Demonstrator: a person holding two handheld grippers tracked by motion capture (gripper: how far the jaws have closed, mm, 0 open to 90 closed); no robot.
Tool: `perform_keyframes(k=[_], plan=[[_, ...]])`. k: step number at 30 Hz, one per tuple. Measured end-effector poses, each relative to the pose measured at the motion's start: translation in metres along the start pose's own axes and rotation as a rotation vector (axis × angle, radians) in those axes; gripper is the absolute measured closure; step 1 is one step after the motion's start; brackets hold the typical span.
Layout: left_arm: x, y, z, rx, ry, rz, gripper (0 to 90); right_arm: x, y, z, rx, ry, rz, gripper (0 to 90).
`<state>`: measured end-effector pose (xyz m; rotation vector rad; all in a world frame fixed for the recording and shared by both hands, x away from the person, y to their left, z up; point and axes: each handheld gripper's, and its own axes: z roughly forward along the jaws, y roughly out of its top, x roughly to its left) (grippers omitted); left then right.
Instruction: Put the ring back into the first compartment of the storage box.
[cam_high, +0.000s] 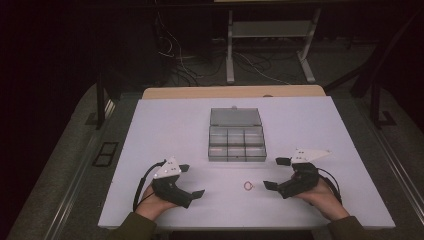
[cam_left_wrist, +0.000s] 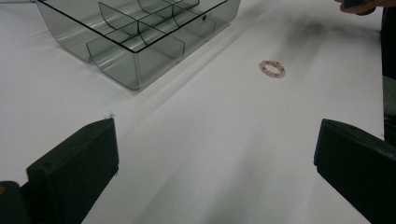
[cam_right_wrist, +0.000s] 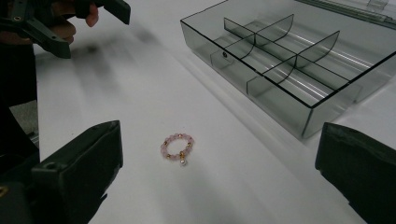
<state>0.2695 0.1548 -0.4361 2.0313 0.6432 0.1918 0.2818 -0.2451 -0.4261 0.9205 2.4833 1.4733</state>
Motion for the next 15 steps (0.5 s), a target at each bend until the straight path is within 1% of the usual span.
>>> perform_keyframes(k=[10,11,12,13,15], plan=[[0.0,0.0,-0.001,-0.004,-0.001,-0.001,0.0,0.002,0.004,0.011,0.015,0.015,-0.013,0.5],[0.001,0.0,-0.001,-0.004,-0.001,-0.001,0.0,0.002,0.004,0.012,0.017,0.016,-0.01,4.3],[0.001,0.0,-0.001,-0.004,-0.001,-0.001,0.0,0.003,0.004,0.012,0.014,0.005,-0.015,5.3],[0.001,0.0,-0.001,-0.004,-0.001,-0.001,0.0,0.004,0.005,0.013,0.013,0.001,-0.021,5.3],[0.001,0.0,-0.001,-0.005,-0.001,-0.002,0.0,0.004,0.005,0.015,0.014,0.006,-0.019,5.4]])
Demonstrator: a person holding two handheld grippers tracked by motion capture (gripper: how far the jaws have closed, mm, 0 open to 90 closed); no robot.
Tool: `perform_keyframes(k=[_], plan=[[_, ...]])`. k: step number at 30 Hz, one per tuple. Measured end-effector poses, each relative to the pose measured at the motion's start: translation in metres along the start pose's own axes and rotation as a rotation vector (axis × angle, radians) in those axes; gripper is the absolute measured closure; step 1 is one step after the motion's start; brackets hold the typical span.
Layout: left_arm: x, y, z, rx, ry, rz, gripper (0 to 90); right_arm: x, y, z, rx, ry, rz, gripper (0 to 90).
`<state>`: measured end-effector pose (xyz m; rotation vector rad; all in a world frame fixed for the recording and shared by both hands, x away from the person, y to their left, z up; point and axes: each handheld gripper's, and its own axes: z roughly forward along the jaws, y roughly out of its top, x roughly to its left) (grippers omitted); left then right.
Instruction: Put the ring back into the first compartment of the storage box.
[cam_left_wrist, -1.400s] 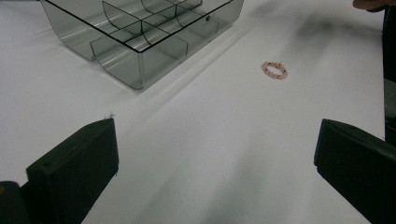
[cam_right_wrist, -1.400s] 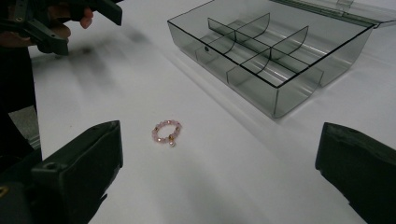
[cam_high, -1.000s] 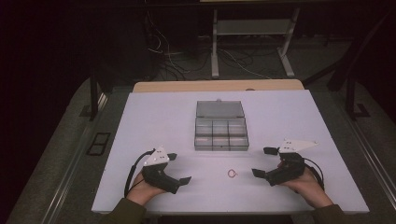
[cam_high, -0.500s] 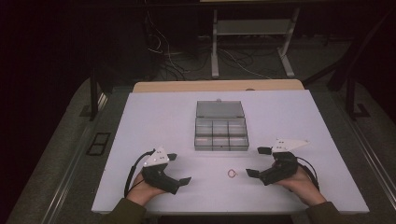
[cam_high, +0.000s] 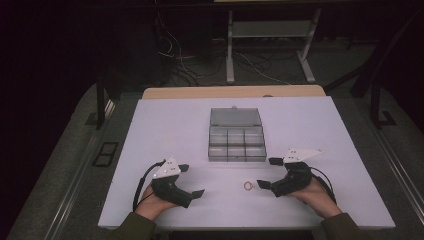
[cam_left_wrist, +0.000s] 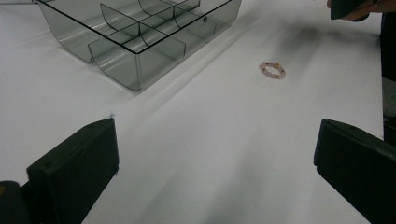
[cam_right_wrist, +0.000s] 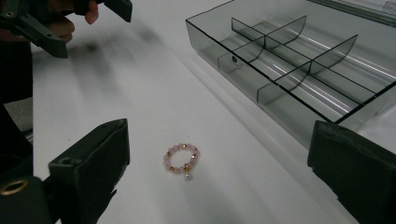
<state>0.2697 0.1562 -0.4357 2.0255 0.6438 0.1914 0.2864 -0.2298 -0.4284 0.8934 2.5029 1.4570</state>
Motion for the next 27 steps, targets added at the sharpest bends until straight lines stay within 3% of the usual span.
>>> perform_keyframes(k=[20,22,27], plan=[[0.0,0.0,-0.002,-0.001,0.003,-0.002,0.0,0.003,0.008,0.016,0.007,0.03,0.012,6.5],[0.0,0.0,-0.002,0.0,0.003,-0.001,0.0,0.003,0.009,0.017,0.005,0.038,0.006,14.3],[0.0,0.0,-0.002,0.002,0.004,-0.001,0.0,0.004,0.011,0.02,0.009,0.052,0.008,15.2]])
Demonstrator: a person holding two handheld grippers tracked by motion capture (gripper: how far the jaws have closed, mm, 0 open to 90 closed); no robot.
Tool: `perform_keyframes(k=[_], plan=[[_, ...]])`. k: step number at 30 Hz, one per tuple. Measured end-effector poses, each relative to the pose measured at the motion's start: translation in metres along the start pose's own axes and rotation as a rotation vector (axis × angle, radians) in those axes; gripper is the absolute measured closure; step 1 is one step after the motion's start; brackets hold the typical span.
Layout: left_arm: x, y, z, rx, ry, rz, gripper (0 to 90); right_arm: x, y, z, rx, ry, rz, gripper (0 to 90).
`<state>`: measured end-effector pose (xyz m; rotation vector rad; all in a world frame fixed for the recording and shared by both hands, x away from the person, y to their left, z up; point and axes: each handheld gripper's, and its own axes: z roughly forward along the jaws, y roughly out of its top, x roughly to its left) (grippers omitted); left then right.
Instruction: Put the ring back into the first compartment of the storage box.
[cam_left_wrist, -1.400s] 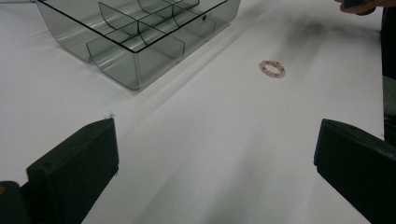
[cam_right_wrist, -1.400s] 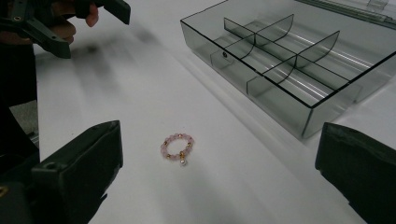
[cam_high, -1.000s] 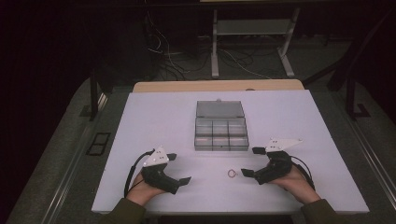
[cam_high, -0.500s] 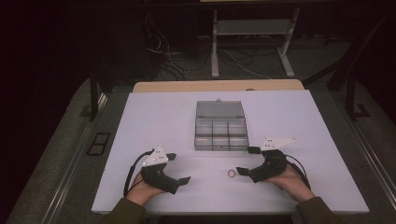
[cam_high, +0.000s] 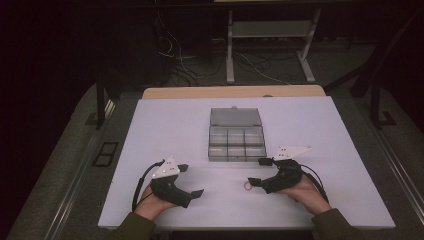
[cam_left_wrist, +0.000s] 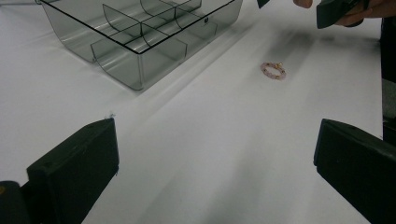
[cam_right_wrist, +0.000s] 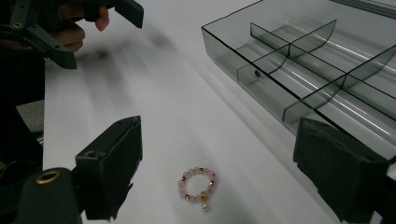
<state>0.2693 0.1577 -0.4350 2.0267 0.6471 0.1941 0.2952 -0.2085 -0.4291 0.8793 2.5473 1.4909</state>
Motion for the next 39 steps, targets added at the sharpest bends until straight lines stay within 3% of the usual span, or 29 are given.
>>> perform_keyframes(k=[14,39], plan=[[0.0,0.0,-0.001,0.003,0.002,-0.001,0.0,0.001,0.005,0.011,0.018,0.023,0.001,22.2],[0.0,-0.001,-0.001,0.002,0.004,-0.002,0.0,0.003,0.001,0.021,0.118,0.016,-0.019,55.0]])
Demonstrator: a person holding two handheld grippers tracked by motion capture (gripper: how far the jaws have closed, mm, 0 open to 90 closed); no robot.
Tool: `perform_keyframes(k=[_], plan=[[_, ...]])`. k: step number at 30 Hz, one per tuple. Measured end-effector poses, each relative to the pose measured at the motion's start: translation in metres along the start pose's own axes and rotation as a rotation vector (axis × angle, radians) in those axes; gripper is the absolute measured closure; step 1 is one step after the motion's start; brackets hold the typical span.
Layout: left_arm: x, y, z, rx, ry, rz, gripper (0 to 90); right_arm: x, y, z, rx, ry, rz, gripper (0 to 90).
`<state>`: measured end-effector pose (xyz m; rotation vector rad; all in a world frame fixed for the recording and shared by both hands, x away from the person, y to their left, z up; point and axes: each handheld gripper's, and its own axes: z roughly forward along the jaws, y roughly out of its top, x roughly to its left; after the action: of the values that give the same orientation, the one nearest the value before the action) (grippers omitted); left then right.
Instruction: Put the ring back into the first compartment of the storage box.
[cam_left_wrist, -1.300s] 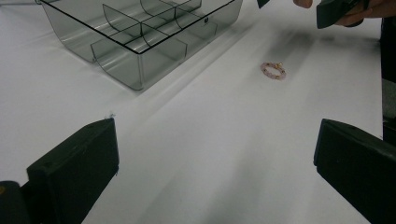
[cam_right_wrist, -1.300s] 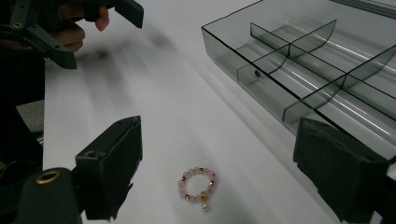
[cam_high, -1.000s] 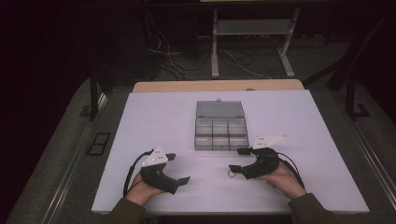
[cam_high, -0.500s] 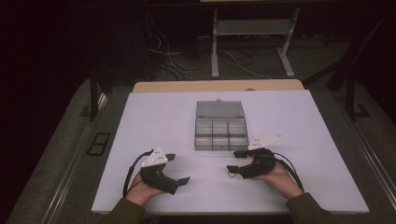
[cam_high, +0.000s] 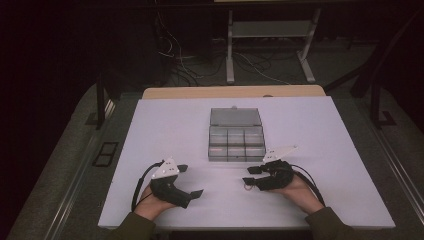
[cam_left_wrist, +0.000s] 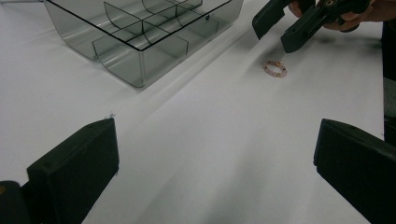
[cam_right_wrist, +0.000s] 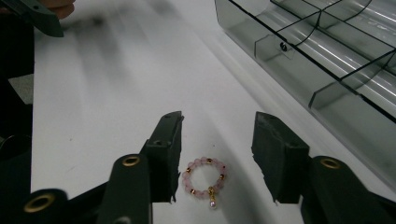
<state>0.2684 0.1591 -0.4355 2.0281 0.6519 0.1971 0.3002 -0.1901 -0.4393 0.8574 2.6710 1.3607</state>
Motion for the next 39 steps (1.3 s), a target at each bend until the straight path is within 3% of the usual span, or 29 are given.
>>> perform_keyframes(k=[14,39], plan=[[0.0,0.0,0.0,0.0,0.001,0.002,0.0,0.0,-0.002,0.006,0.075,-0.031,-0.024,72.0],[-0.001,0.0,0.0,-0.002,0.005,0.007,0.0,0.003,-0.005,0.011,0.129,-0.056,-0.065,82.1]])
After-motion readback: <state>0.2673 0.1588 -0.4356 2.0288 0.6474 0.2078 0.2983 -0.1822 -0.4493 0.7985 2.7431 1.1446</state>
